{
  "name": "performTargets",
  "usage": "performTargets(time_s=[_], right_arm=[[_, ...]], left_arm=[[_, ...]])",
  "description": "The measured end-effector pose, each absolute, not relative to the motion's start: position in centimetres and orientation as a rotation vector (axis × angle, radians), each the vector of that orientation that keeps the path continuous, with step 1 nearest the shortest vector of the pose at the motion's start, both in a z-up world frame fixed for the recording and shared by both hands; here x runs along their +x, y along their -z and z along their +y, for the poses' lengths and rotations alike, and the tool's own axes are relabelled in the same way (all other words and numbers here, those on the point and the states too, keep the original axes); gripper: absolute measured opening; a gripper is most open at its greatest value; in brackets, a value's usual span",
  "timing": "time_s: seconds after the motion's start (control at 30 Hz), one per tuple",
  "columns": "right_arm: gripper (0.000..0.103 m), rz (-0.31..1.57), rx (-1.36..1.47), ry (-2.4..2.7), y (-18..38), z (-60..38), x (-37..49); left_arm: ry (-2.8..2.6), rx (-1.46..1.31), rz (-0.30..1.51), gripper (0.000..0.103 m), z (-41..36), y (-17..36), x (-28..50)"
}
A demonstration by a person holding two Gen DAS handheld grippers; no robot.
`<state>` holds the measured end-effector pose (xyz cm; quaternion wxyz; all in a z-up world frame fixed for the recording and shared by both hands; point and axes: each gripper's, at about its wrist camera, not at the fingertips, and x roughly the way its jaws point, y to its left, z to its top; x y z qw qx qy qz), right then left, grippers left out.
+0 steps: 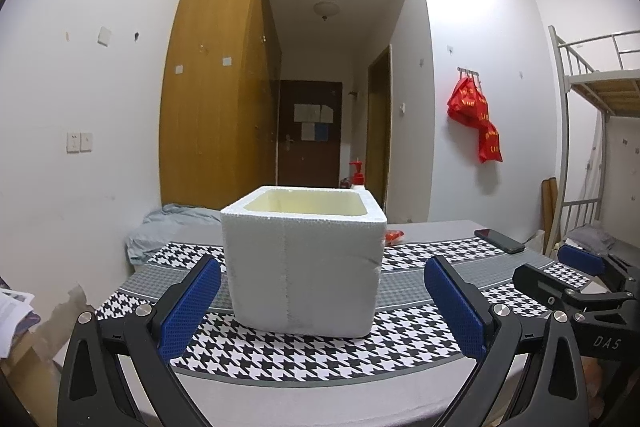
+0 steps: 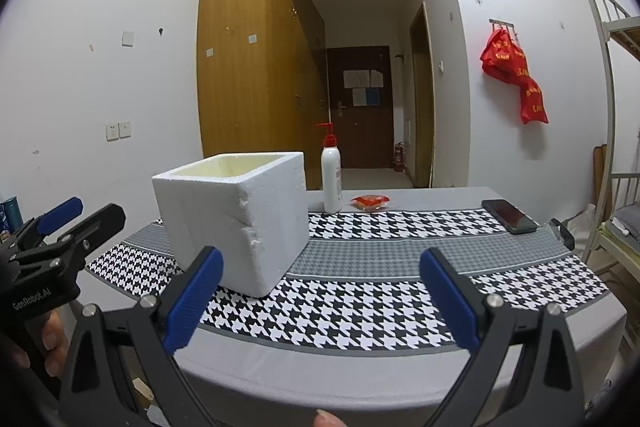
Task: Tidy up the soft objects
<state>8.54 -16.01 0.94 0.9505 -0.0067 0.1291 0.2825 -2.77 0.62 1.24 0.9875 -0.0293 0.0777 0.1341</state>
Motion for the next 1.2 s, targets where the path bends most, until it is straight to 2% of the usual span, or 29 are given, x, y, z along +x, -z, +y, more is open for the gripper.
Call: performTargets(time_s=[1.2], right_arm=[[0.103, 0.278, -0.039, -0.567, -0.82, -15.35, 8.52]], left_arm=[[-0.279, -0.080, 0.168, 0.102, 1.24, -1.25, -2.51]])
